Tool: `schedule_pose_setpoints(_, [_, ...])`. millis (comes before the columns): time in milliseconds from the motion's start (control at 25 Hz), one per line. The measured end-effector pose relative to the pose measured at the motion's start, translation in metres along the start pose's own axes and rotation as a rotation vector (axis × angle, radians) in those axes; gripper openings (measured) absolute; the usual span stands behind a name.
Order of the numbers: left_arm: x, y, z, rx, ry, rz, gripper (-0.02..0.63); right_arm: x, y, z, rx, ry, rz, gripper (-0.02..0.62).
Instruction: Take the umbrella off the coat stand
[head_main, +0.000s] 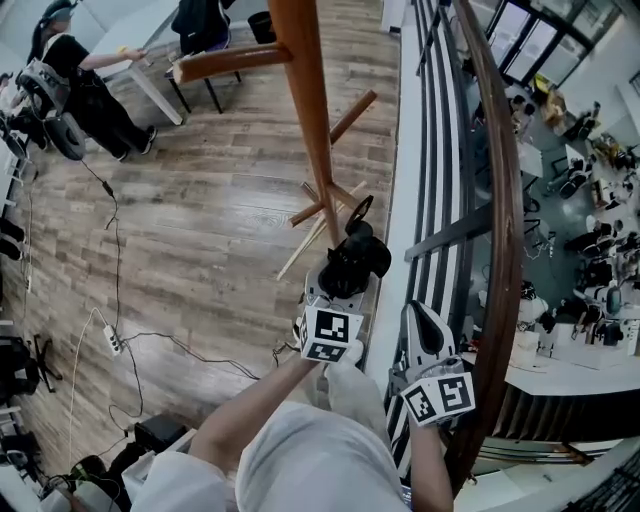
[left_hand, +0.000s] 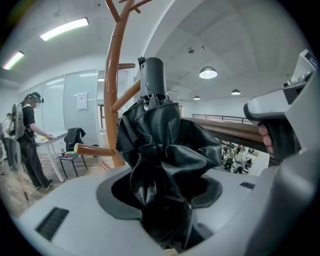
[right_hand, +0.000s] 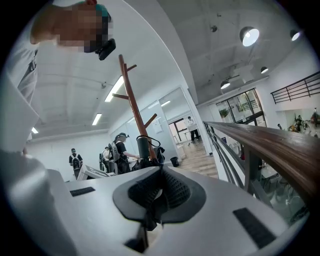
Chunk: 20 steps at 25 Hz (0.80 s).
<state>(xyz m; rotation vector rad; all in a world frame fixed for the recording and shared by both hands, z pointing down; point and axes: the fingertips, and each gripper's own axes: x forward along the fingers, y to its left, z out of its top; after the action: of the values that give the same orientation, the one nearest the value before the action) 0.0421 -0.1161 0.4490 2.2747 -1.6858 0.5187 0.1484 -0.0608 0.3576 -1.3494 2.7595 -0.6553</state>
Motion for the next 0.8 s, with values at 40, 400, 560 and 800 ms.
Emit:
schedule_pose_setpoints(40, [-0.001,-0.001,0.002,0.001,-0.003,-0.001,0.241,-0.002,-0.001,0.002,-0.001,-0.004,-0.004,0.035])
schedule_pose_setpoints(400, [-0.034,-0.007,0.026,-0.038,-0.028,-0.014,0.241,-0.013,0.014,0.017,-0.041,-0.017,0.013,0.035])
schedule_pose_setpoints(560, [-0.054,-0.001,0.046,-0.025,-0.047,-0.02,0.241,-0.009,0.023,0.027,-0.06,-0.028,0.027,0.035])
schedule_pose_setpoints(800, [-0.092,0.012,0.068,-0.043,-0.076,-0.044,0.241,0.004,0.035,0.043,-0.077,-0.041,0.031,0.035])
